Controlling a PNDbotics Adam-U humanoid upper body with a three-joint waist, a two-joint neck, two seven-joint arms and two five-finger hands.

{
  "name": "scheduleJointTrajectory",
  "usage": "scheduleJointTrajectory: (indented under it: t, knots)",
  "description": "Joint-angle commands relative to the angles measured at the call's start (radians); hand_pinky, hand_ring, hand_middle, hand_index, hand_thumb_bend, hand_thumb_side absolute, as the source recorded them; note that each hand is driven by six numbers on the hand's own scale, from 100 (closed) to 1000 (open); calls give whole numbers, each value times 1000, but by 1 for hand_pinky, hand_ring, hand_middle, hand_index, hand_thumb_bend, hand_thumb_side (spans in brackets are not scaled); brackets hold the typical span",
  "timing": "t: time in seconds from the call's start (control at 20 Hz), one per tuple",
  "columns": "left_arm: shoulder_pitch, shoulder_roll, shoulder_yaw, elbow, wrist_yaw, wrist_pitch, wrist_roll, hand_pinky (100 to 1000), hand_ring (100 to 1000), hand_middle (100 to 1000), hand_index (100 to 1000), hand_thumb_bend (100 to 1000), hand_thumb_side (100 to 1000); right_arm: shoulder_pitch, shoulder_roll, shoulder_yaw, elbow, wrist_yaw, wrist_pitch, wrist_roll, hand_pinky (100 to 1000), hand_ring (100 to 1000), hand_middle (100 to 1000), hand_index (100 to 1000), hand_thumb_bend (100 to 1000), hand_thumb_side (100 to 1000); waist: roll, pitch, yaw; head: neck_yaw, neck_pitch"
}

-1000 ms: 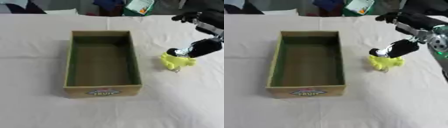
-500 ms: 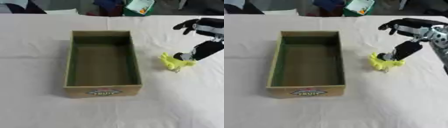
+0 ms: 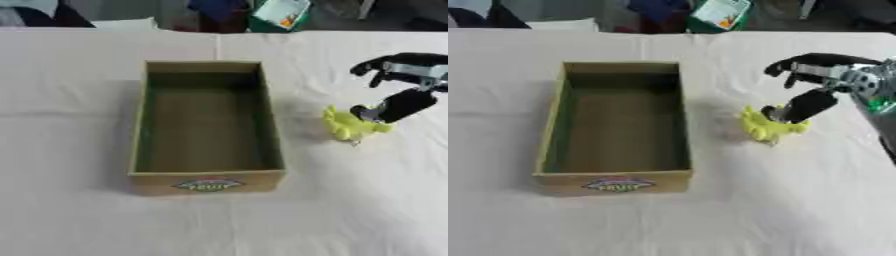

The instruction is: Pick up objects on the table and place them in the box.

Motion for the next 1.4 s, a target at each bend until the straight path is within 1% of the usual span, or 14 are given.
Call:
scheduleJointTrajectory:
  t: [0.05,0.1,0.2,0.35,0.4,0.45,0.5,0.6,0.9,1.4]
  knots:
    - [-6,24,-3,-20,-1,0,-5,373,455,559,635,100,547,-5,-47,3,21,10,11,2,950,865,952,1000,547,341,-1,-12,-1,6,-8]
    - [-7,25,-3,-20,-2,0,-6,373,455,559,635,100,544,-4,-50,7,30,14,11,4,948,870,953,1000,582,360,-2,-12,-2,6,-8]
    - [-9,25,-4,-20,-2,1,-7,373,455,559,635,100,543,-7,-55,15,49,32,14,9,945,876,950,1000,606,361,-3,-11,-3,5,-9]
    - [-10,24,-4,-20,-3,2,-8,373,455,559,635,100,540,-11,-59,26,78,71,10,12,942,877,947,1000,581,359,-4,-10,-2,4,-9]
    - [-10,23,-4,-20,-4,2,-9,373,455,559,635,100,535,-12,-60,30,85,81,6,12,938,878,945,1000,520,358,-5,-9,-1,4,-9]
    - [-11,23,-5,-20,-5,2,-10,373,455,559,635,100,535,-12,-60,34,90,91,2,14,938,878,945,1000,515,357,-5,-8,0,4,-9]
    - [-11,22,-5,-20,-5,2,-10,373,455,559,635,100,533,-12,-59,37,94,97,-2,15,937,877,943,1000,475,356,-5,-7,1,3,-9]
    - [-11,21,-4,-20,-6,2,-11,373,455,560,635,100,532,-11,-56,44,98,106,-11,16,934,876,942,1000,434,357,-5,-6,1,3,-8]
    - [-16,18,-5,-20,-8,5,-15,373,455,560,635,100,532,-12,-46,65,119,121,-24,21,932,883,940,1000,437,348,-7,-1,0,1,-9]
    - [-19,13,-8,-20,-6,7,-21,373,455,561,634,100,534,-60,-25,112,207,177,-47,8,924,893,928,1000,420,367,-8,5,6,-9,-9]
